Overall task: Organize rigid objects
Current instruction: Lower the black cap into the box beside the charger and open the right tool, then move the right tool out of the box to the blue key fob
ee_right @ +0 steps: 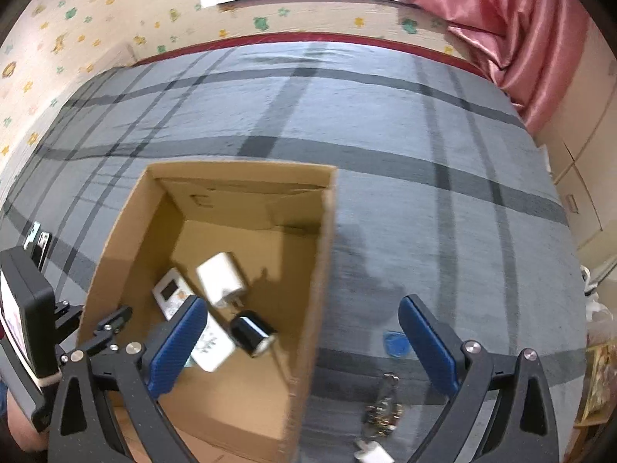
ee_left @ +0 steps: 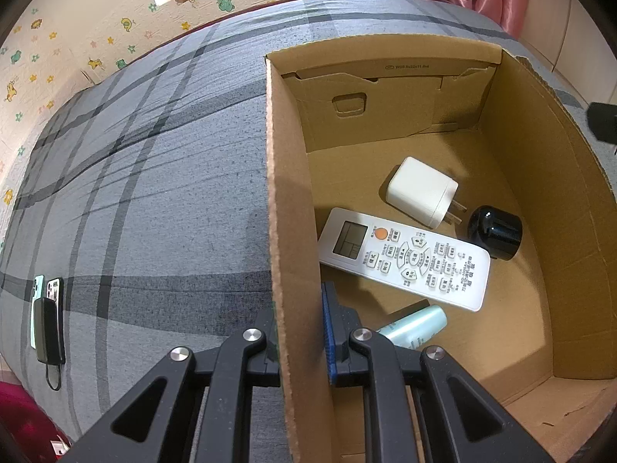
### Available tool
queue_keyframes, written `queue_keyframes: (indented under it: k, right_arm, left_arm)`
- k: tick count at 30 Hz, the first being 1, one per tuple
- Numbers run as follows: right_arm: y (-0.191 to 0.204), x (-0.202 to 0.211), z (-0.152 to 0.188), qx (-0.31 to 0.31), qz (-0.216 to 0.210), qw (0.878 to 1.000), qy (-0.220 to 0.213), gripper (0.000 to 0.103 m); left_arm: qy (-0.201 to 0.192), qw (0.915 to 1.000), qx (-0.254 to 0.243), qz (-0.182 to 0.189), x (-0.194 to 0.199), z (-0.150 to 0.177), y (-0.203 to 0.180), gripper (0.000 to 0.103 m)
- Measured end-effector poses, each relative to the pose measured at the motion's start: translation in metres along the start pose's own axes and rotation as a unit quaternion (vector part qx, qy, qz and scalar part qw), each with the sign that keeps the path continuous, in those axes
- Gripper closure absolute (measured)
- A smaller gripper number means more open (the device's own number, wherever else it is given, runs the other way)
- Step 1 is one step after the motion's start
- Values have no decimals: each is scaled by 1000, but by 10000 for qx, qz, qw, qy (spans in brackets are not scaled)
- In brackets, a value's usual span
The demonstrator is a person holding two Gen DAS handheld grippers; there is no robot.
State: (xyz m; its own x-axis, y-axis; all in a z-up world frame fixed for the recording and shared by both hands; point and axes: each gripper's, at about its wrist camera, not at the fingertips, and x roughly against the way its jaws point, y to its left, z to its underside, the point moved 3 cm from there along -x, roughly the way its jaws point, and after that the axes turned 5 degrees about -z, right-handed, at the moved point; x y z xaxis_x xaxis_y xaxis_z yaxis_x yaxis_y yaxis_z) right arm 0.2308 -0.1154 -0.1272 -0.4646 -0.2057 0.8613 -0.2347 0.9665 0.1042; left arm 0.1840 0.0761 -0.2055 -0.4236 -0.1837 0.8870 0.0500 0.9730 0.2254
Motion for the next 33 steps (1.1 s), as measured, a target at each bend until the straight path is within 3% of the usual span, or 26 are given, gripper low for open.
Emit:
queue_keyframes:
  k: [13,33]
  right_arm:
    - [-65,15,17,-481,263,9984,-120,2]
    - [-107,-34,59,-742,398,9962,229,2]
  left_arm:
    - [-3,10000,-1,-1,1,0,0,88]
    - [16,10000,-15,-12,0,-1,-2,88]
